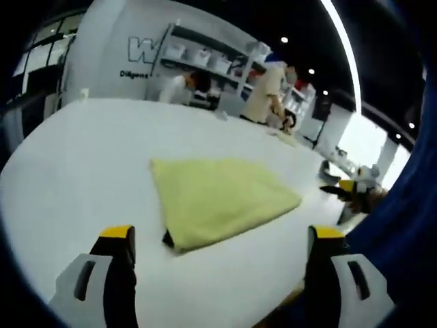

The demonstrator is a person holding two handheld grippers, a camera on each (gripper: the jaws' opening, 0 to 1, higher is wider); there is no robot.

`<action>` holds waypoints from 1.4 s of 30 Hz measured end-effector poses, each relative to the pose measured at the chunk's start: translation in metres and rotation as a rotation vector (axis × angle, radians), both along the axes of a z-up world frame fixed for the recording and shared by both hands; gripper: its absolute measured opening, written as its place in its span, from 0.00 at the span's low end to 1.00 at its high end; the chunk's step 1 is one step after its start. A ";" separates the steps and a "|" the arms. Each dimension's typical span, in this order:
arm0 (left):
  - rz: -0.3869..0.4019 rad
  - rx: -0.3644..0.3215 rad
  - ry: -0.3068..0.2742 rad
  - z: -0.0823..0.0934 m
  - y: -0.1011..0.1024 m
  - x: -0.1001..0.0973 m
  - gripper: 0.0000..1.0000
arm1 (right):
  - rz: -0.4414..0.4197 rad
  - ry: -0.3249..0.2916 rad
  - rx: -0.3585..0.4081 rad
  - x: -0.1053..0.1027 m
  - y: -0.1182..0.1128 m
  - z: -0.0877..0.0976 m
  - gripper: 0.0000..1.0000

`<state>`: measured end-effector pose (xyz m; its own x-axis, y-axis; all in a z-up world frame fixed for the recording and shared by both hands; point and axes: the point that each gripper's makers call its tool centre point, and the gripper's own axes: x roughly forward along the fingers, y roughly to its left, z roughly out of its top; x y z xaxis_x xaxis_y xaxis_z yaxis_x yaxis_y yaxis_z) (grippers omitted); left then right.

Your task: Fold the garment on the visible template until the final outline fits inside the template.

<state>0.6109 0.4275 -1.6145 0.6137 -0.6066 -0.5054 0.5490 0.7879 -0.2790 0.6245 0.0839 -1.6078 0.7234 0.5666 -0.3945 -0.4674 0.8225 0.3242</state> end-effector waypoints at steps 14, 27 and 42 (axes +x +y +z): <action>0.132 -0.080 -0.021 0.025 -0.002 -0.001 0.99 | -0.185 -0.007 0.147 -0.009 -0.008 0.010 1.00; 0.230 -0.122 -0.001 0.025 0.012 -0.012 0.99 | -0.069 0.023 0.085 -0.002 0.008 0.006 1.00; 0.253 -0.110 0.010 0.023 0.019 -0.020 0.99 | 0.037 0.005 0.098 0.010 0.045 0.009 1.00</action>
<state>0.5907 0.4468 -1.5918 0.7483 -0.4859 -0.4516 0.3350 0.8644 -0.3750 0.6347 0.1284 -1.5987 0.6993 0.6294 -0.3389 -0.4955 0.7685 0.4048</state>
